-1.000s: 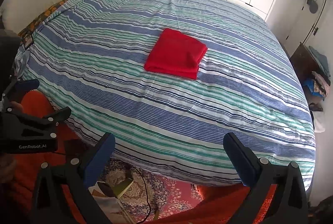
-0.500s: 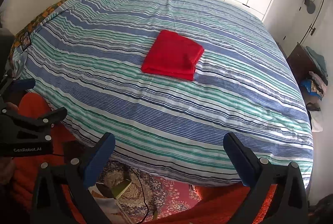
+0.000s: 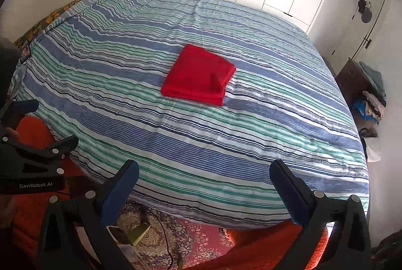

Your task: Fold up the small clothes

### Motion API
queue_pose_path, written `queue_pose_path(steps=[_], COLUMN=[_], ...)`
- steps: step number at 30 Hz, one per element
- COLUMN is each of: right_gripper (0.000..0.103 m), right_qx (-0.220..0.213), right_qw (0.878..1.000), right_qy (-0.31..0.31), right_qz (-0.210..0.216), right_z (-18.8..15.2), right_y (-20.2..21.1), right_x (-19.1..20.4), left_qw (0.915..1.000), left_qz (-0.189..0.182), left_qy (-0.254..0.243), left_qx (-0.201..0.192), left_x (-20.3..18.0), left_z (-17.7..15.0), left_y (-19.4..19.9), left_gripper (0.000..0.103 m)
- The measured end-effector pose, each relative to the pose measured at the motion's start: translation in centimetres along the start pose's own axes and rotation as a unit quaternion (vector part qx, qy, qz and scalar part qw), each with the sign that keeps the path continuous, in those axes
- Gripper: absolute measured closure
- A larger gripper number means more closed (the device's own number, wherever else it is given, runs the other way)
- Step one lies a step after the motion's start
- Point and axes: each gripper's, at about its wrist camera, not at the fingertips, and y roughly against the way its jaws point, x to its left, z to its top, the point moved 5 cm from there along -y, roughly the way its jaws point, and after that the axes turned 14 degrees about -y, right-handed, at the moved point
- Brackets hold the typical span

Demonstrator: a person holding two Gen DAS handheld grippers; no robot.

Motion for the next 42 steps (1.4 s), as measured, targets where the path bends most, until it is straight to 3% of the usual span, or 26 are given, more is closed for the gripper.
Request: queue_pose_path(steps=[42], right_gripper=[0.001], right_qx=[0.002], right_qw=[1.000], right_qy=[0.000], right_qz=[-0.006], right_z=[0.17], right_y=[-0.39], right_x=[-0.39], left_qw=[0.9999], left_qz=[-0.009], left_qy=[0.006], left_qx=[-0.001], left_x=[-0.10], left_z=[0.50], left_y=[-0.09], left_gripper=[0.001])
